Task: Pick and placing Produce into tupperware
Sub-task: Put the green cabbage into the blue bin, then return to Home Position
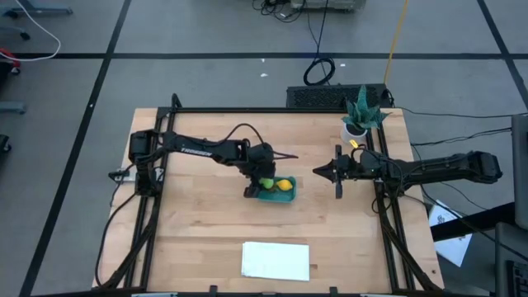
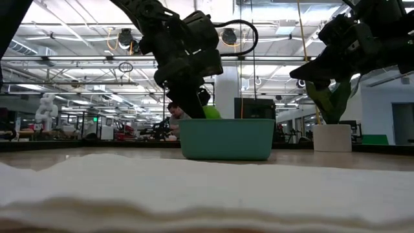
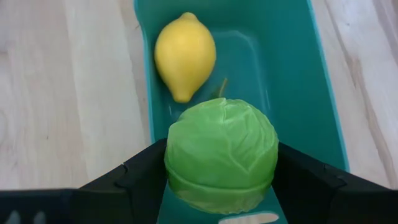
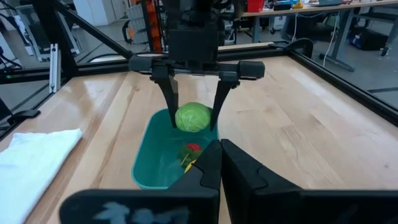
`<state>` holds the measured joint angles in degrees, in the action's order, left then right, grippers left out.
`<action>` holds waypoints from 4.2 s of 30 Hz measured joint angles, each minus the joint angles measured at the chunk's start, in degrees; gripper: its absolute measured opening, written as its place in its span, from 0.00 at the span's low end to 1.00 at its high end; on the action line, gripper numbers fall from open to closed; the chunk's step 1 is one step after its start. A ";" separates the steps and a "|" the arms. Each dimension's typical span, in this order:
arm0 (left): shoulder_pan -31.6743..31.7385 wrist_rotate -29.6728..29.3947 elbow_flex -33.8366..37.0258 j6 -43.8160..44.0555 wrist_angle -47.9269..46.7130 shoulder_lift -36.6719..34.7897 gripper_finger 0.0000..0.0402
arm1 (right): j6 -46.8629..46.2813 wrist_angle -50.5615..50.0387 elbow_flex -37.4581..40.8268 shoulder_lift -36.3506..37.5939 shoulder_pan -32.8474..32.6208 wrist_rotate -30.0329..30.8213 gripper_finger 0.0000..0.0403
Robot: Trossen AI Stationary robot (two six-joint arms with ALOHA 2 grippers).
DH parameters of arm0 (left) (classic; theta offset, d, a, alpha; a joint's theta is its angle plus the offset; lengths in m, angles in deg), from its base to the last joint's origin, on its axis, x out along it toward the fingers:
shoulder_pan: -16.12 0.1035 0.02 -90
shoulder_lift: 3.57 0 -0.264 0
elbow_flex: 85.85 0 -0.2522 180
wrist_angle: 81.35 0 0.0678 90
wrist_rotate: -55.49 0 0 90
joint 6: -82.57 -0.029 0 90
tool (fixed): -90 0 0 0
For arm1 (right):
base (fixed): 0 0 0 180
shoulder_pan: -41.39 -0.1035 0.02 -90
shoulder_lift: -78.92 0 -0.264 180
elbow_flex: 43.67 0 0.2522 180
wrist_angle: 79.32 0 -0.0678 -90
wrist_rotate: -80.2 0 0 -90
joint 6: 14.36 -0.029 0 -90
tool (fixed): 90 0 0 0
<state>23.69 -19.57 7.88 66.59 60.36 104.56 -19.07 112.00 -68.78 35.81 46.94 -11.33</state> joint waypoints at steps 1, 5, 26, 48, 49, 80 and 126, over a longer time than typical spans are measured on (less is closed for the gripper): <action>-0.14 0.00 0.00 -0.47 0.01 0.00 0.64 | 0.00 -0.02 0.00 0.00 0.00 0.01 0.00; -0.58 -0.02 0.00 -2.77 0.09 0.00 0.64 | 0.00 -0.02 0.00 0.00 0.00 0.01 0.00; -0.96 3.28 0.00 -5.53 0.94 0.00 0.64 | 0.00 -0.02 0.00 0.00 -0.02 0.01 0.00; -0.91 -1.46 0.04 -9.85 0.98 3.56 0.64 | 0.00 0.40 0.00 -0.09 -0.02 0.00 0.00; -0.96 -1.46 0.04 -9.87 1.00 3.56 0.64 | 0.00 0.40 0.00 -0.09 -0.02 0.01 0.00; -0.98 2.52 0.04 -9.04 0.59 3.56 0.64 | -0.20 0.35 0.00 -0.11 -0.02 0.00 0.00; -5.26 -15.08 -14.36 -9.89 -13.87 3.85 0.52 | -0.20 -0.04 0.00 -0.11 -0.02 -0.01 0.00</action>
<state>18.43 -34.65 -6.48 56.70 46.48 108.41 -19.26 111.96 -68.78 35.70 46.91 -11.34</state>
